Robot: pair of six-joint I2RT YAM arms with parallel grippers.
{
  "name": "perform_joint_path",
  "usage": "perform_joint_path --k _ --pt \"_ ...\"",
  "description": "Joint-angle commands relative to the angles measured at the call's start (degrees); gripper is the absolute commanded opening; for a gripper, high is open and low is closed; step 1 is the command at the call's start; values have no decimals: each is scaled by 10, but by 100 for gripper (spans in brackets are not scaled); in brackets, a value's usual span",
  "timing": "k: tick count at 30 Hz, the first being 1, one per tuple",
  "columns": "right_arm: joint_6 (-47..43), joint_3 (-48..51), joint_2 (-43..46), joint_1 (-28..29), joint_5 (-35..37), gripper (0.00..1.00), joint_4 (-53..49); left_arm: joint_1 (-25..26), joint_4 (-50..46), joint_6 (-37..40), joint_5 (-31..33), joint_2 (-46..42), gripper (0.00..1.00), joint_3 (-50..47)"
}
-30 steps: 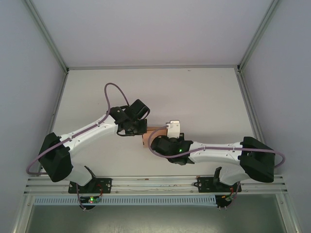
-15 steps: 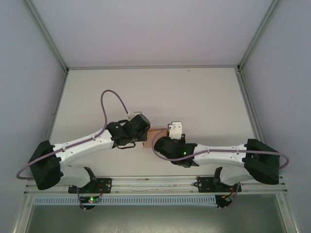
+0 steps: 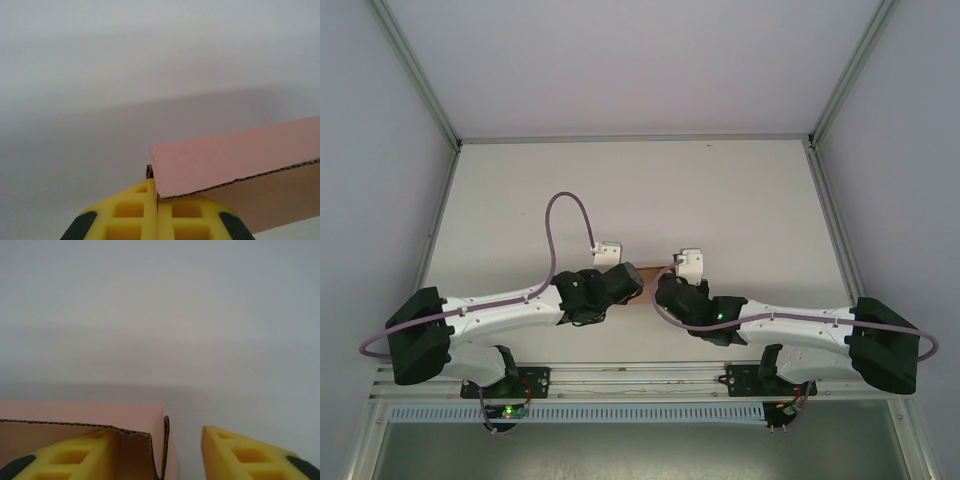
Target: Assemble paper box
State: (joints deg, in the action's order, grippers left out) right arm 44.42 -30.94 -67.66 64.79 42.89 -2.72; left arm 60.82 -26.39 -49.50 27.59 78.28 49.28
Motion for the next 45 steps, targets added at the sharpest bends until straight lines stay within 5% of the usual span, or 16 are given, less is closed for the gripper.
perform_joint_path --k 1,8,21,29,35,45 --pt "-28 8 27 -10 -29 53 16 10 -73 7 -37 27 0 -42" --pt "-74 13 80 -53 -107 66 35 10 -65 23 -42 28 0 -35" --pt "-57 6 12 -115 -172 63 47 11 -80 55 -39 9 8 -22" --pt "-9 28 7 -114 -207 57 21 11 -125 102 -59 -17 45 10" --pt "1 37 7 -114 -204 55 19 11 -127 160 -149 -31 76 37" --pt "30 59 0 -114 -204 44 14 9 -116 183 -208 -32 100 74"
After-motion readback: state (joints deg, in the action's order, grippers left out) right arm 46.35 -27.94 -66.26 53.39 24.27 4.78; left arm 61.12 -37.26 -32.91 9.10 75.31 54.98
